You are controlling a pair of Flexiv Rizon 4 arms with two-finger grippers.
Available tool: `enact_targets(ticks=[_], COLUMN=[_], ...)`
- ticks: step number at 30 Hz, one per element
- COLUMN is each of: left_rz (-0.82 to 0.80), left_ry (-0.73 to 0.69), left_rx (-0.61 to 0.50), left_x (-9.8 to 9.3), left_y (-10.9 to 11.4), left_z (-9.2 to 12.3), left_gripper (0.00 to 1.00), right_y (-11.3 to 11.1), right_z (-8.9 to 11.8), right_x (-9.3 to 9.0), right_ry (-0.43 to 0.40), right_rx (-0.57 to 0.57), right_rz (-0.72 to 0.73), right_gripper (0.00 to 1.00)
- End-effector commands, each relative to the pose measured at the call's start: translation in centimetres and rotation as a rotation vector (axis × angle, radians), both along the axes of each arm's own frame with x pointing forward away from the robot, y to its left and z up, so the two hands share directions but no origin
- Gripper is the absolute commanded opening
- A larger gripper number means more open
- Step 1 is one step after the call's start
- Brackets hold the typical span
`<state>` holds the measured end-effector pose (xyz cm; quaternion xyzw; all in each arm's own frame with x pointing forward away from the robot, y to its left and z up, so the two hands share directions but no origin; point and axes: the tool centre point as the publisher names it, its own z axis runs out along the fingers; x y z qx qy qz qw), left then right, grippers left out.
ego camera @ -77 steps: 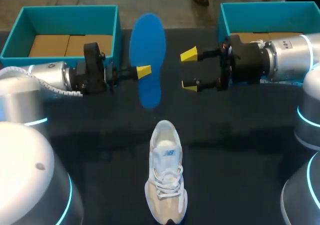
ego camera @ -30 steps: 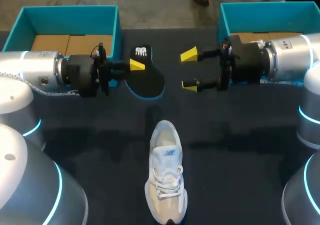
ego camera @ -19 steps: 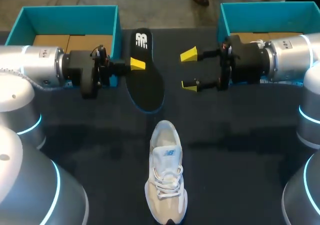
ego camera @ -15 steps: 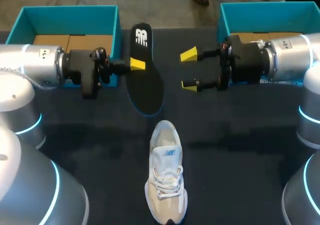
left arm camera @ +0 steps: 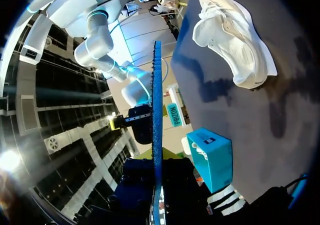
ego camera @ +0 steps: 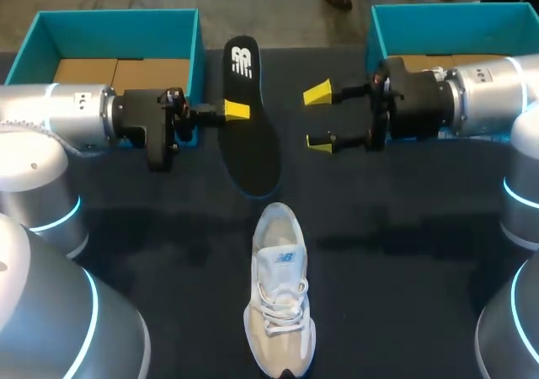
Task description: Take the shoe out of the shoebox, open the shoe tongue, remove and reinsert the insole, then place the shoe into the shoebox
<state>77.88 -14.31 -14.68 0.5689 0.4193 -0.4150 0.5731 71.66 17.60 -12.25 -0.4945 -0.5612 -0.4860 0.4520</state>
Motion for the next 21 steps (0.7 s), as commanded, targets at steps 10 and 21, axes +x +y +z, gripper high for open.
enact_targets(ticks=[10, 21], left_rz=[0.002, 0.005], left_ry=[0.028, 0.051], left_rx=[-0.01, -0.032], left_x=[0.2, 0.4], left_y=[-0.6, -0.6], left_z=[-0.1, -0.1], left_gripper=[0.0, 0.0], right_y=[3.0, 3.1], right_z=[-1.4, -1.6], right_x=[-0.2, -0.1], right_ry=[-0.115, -0.117], right_rx=[-0.126, -0.113], right_rz=[0.048, 0.049], right_gripper=[1.0, 1.0])
